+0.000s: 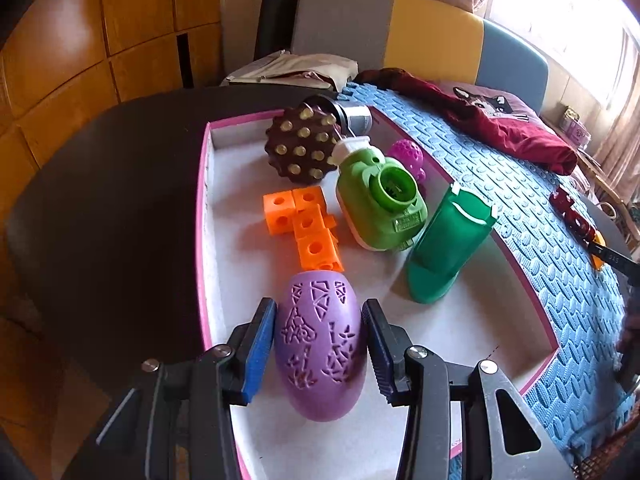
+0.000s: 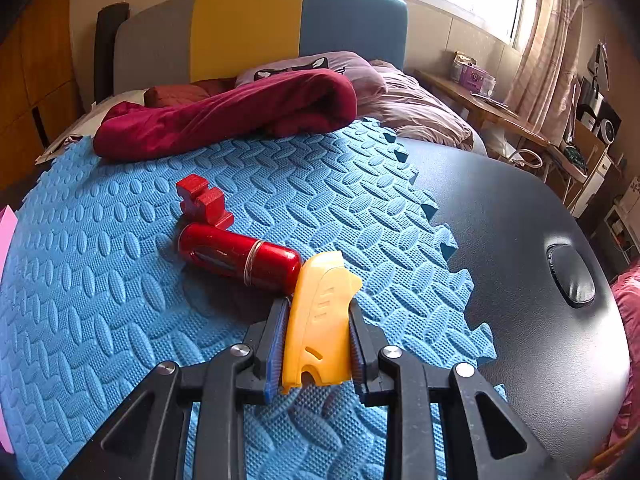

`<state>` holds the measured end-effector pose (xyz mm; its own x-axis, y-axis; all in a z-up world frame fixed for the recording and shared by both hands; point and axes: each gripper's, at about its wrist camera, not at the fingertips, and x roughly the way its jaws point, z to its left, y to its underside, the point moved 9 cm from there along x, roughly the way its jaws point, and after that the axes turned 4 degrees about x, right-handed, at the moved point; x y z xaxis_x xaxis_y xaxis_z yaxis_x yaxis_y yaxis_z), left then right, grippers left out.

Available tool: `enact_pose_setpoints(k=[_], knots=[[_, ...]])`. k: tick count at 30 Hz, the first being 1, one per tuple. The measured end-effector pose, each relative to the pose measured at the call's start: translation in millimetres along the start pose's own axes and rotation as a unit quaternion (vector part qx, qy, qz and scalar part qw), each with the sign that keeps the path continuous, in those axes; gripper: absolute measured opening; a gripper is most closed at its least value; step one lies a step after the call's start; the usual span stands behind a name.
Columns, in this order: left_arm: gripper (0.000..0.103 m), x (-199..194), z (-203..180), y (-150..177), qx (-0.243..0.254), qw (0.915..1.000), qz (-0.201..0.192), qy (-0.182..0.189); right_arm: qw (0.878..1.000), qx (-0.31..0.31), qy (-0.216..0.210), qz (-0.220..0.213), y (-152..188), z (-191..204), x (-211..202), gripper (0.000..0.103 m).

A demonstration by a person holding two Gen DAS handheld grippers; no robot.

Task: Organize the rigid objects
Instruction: 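Open the left gripper to release the purple egg into the tray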

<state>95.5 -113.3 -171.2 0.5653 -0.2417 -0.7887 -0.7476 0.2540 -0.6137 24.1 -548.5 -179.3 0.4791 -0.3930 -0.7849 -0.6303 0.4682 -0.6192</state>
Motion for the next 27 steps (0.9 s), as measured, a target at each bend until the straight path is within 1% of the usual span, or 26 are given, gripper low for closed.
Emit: enact_pose_setpoints(k=[4, 8, 10, 14, 18, 22, 25, 27], knots=[[0.054, -9, 5, -5, -0.005, 0.9999, -0.016, -0.004, 1.0, -0.004, 0.003, 0.0, 1, 1, -1, 0.027], [0.056, -19, 6, -11, -0.005, 0.9995, -0.03, -0.002, 1.0, -0.016, 0.008, 0.003, 5, 3, -5, 0.027], [0.057, -25, 7, -15, -0.006, 0.9992, -0.04, 0.001, 1.0, -0.026, 0.012, 0.013, 8, 3, -7, 0.027], [0.057, -35, 7, -19, -0.006, 0.9986, -0.052, 0.0, 0.999, -0.018, 0.003, 0.035, 16, 3, -12, 0.027], [0.058, -40, 8, -20, -0.009, 0.9984, -0.056, 0.003, 0.999, -0.025, 0.01, 0.045, 25, 7, -21, 0.027], [0.058, -42, 12, -20, -0.015, 0.9983, -0.057, 0.002, 0.998, -0.019, -0.016, 0.051, 33, 15, -29, 0.027], [0.058, -44, 14, -20, -0.017, 0.9981, -0.059, 0.001, 0.997, -0.009, -0.053, 0.061, 42, 27, -35, 0.027], [0.058, -44, 14, -20, -0.017, 0.9981, -0.059, 0.001, 0.996, -0.012, -0.068, 0.061, 47, 36, -40, 0.027]])
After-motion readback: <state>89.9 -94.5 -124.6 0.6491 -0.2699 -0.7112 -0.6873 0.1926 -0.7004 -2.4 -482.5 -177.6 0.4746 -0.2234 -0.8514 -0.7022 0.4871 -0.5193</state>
